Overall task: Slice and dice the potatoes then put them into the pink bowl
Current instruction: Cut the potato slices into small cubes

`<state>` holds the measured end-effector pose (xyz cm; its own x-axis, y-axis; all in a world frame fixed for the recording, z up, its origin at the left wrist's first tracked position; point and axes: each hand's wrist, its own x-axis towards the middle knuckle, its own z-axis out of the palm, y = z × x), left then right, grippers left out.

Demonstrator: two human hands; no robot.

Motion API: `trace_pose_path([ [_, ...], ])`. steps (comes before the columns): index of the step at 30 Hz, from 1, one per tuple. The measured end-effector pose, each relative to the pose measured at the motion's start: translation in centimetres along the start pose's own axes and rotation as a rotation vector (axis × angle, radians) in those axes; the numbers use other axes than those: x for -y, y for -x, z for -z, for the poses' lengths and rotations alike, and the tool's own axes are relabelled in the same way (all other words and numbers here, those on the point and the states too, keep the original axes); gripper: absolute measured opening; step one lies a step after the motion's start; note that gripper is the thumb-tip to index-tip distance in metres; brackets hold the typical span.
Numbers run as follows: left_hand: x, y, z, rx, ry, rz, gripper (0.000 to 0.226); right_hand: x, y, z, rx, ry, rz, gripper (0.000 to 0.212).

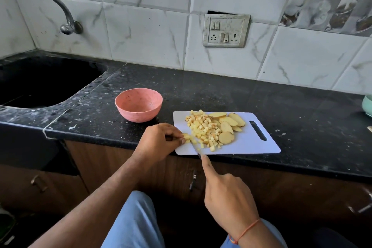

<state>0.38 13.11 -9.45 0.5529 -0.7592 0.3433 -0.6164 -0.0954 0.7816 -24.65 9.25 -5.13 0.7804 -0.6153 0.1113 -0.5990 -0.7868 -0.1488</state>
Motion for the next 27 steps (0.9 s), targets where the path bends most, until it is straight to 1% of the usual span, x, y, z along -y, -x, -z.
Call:
trace_pose_path([
  [2, 0.0, 0.0, 0.1, 0.006, 0.004, 0.001, 0.011, -0.9, -0.3, -0.1, -0.021, -0.013, -0.009, 0.066],
  [5, -0.2, 0.1, 0.4, 0.02, -0.008, 0.005, 0.013, -1.9, -1.3, -0.2, -0.041, -0.077, 0.001, 0.06],
  [13, -0.4, 0.5, 0.8, 0.051, -0.07, -0.042, 0.017, -2.3, -3.9, -1.0, -0.048, -0.492, -0.065, 0.049],
  [15, -0.4, 0.6, 0.8, 0.043, -0.08, -0.049, 0.018, -1.9, -4.0, -1.0, -0.063, -0.544, -0.08, 0.049],
  [17, -0.5, 0.5, 0.9, 0.035, -0.061, -0.025, 0.019, -1.4, -3.8, -0.8, -0.083, -0.526, -0.073, 0.05],
  [21, -0.9, 0.4, 1.2, 0.053, 0.055, 0.068, 0.02, 0.0, -3.4, -0.3, -0.131, -0.353, -0.042, 0.054],
  [24, -1.1, 0.4, 1.2, 0.046, 0.078, 0.113, 0.018, 1.1, -3.0, 0.1, -0.132, -0.226, -0.018, 0.055],
  [27, -1.3, 0.4, 0.9, 0.036, 0.074, 0.124, 0.015, 1.4, -3.0, 0.1, -0.112, -0.16, -0.017, 0.056],
])
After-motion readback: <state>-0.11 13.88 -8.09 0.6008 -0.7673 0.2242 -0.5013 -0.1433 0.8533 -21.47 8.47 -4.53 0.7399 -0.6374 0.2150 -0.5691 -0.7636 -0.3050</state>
